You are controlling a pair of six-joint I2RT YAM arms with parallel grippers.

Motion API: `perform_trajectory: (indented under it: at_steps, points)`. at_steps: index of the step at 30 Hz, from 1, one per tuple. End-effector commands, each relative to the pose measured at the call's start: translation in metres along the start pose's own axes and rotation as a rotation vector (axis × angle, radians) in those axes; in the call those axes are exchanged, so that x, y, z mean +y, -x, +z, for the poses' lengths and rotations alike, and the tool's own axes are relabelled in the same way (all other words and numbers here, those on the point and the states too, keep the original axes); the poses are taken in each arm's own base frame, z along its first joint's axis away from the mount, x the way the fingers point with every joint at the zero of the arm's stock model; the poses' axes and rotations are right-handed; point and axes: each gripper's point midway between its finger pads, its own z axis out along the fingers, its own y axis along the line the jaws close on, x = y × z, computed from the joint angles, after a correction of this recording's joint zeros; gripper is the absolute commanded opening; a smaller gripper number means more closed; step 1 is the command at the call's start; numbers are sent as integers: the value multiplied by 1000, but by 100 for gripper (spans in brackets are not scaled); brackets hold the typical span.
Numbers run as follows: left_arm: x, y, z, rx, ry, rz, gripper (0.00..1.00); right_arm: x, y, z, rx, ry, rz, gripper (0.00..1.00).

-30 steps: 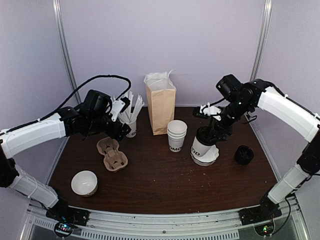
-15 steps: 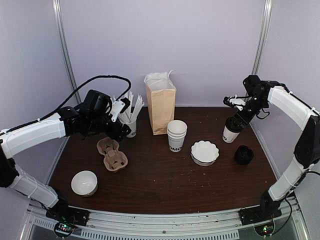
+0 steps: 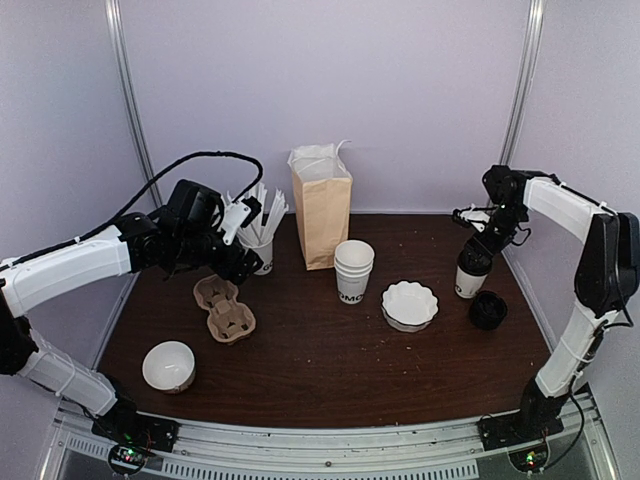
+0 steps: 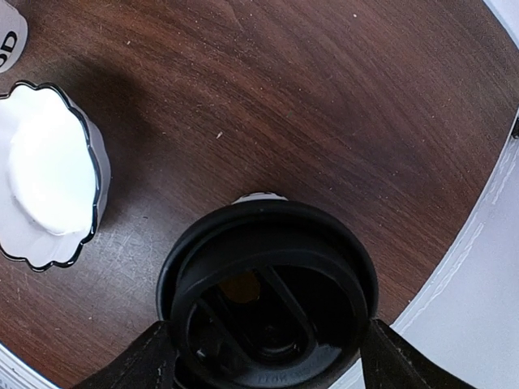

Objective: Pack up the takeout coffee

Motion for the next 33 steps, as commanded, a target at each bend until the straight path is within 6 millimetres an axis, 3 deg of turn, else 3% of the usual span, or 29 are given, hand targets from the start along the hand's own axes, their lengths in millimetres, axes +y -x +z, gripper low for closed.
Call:
perform_trajectory:
  at_steps: [1, 7, 12, 21, 30, 33]
  points:
    - [1, 18, -6, -49, -14, -18, 85, -8, 5, 1, -3, -17, 26, 82]
    - [-1, 19, -6, -49, -24, -17, 84, -10, 9, -7, -26, -3, 52, 85]
    - [-1, 21, -9, -60, -30, -20, 84, -3, 19, -40, -130, -3, 55, 86]
    - [-21, 41, -26, -131, -158, -19, 77, 46, 34, -85, -296, 68, -43, 81]
    - [-16, 81, -60, -254, -167, -88, 74, 91, 71, -115, -439, 64, -183, 77]
    - [-7, 91, -60, -263, -124, -135, 73, 108, 81, -117, -452, 86, -211, 75]
